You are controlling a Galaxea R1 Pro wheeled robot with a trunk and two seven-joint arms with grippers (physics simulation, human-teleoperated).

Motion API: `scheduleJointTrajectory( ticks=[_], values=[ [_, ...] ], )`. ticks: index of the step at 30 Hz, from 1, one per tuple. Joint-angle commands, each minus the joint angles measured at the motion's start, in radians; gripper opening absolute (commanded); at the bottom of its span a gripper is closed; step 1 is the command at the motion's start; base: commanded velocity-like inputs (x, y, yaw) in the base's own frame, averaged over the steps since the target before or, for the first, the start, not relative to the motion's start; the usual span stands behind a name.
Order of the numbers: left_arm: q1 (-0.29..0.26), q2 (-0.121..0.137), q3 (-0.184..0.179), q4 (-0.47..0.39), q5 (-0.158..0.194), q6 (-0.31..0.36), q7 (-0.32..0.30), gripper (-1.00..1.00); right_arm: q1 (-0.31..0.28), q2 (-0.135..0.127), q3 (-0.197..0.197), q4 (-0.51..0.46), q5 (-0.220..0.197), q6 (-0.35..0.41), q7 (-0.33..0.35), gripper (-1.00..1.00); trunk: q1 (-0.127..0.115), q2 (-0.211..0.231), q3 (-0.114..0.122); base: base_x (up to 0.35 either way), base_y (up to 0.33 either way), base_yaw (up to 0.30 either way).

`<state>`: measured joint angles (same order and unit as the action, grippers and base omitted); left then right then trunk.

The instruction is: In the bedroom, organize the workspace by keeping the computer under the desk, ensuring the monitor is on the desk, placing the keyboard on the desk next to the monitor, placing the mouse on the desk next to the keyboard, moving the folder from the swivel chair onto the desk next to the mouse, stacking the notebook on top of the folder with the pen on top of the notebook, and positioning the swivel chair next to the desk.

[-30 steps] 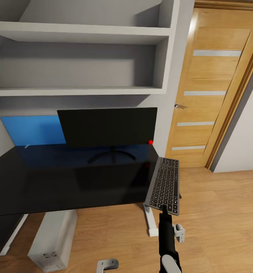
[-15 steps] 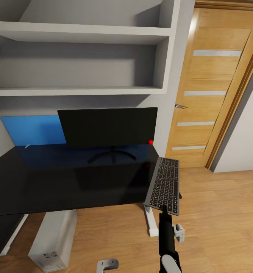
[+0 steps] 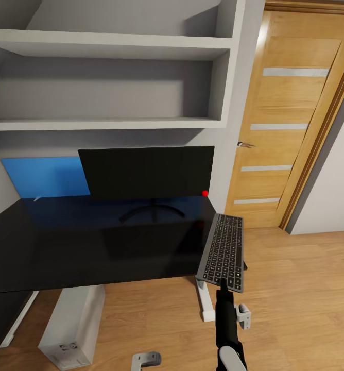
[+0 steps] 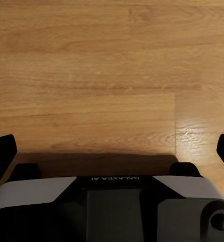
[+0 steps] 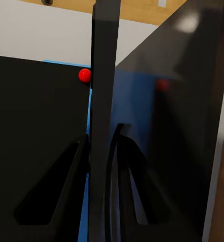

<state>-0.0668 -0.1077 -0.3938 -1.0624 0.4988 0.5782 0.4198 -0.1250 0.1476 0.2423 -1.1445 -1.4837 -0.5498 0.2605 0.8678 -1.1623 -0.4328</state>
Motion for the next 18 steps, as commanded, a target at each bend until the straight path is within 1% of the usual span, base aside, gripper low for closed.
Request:
scheduleJointTrajectory(
  ticks=[1, 18],
  values=[
    [-0.001, 0.000, -0.002, -0.001, 0.011, 0.002, 0.010, 1.00, -0.001, -0.001, 0.002, 0.000, -0.010, -0.004, 0.008, -1.00, 0.000, -0.001, -0.001, 0.000, 0.000, 0.000],
    [-0.001, 0.001, -0.001, -0.001, 0.011, 0.002, 0.010, 1.00, -0.001, -0.002, 0.004, -0.001, -0.012, 0.002, 0.004, -1.00, 0.000, -0.001, -0.001, 0.000, 0.000, 0.000]
  ],
)
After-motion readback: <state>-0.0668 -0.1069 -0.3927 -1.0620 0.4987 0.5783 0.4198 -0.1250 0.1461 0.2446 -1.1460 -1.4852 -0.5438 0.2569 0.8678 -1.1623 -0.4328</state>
